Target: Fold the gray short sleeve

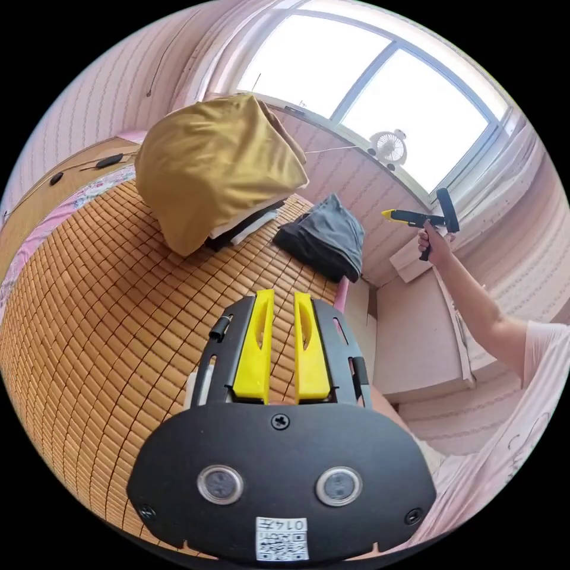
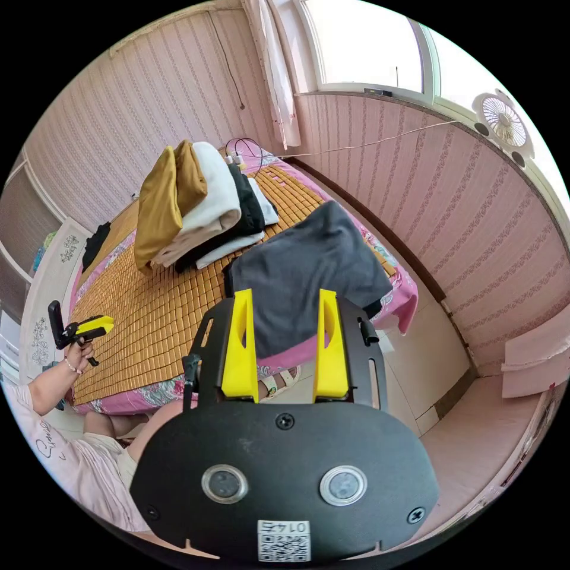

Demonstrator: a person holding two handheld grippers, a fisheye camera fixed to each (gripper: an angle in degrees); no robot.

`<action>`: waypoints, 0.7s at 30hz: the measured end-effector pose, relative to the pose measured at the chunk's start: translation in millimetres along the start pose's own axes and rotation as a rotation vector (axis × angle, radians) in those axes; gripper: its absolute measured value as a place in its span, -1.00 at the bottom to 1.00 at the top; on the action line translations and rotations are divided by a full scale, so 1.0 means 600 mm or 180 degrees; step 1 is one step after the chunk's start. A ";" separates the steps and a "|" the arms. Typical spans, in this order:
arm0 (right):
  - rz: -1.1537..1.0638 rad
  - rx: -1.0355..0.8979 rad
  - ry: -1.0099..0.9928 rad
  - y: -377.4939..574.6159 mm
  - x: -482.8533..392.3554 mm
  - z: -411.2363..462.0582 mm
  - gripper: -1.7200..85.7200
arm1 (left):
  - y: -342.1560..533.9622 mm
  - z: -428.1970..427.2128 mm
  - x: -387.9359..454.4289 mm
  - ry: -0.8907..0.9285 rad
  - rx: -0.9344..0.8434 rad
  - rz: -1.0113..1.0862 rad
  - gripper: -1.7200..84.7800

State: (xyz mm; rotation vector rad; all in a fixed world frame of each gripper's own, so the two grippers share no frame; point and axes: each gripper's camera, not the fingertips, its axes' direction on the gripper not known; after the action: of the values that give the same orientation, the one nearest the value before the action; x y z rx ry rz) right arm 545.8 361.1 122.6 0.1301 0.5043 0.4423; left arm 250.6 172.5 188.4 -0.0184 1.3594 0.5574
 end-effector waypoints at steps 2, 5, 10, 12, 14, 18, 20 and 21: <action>0.0052 -0.0107 -0.0153 0.129 -0.048 0.032 -0.65 | 0.133 -0.103 -0.002 -0.0361 -0.0188 -0.0053 -0.84; 0.0012 -0.0458 -0.0314 0.257 -0.132 0.066 -0.66 | 0.283 -0.260 0.027 -0.0905 -0.0249 -0.0299 -0.84; -0.0799 -0.0509 -0.0552 0.317 -0.334 0.060 -0.65 | 0.430 -0.509 0.104 -0.1966 0.0214 -0.0875 -0.85; -0.1296 -0.0340 -0.0756 0.306 -0.431 0.047 -0.65 | 0.474 -0.592 0.123 -0.2117 0.0500 -0.1128 -0.82; -0.2018 -0.0138 -0.0965 0.290 -0.577 0.032 -0.65 | 0.535 -0.693 0.145 -0.2057 0.0846 -0.1329 -0.78; -0.3083 -0.0076 -0.1449 0.295 -0.823 0.008 -0.66 | 0.638 -0.845 0.192 -0.2289 0.1346 -0.1553 -0.78; -0.3788 -0.0127 -0.1779 0.334 -0.989 -0.005 -0.66 | 0.719 -0.945 0.226 -0.2631 0.1563 -0.1652 -0.81; -0.3978 -0.0144 -0.1832 0.349 -1.030 -0.007 -0.66 | 0.741 -0.969 0.233 -0.2716 0.1609 -0.1718 -0.82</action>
State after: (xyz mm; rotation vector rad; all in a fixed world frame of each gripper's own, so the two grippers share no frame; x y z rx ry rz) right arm -19.9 276.9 437.3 -0.1138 -0.0555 -0.7968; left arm -440.4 420.0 59.8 0.2340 0.5761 -0.2447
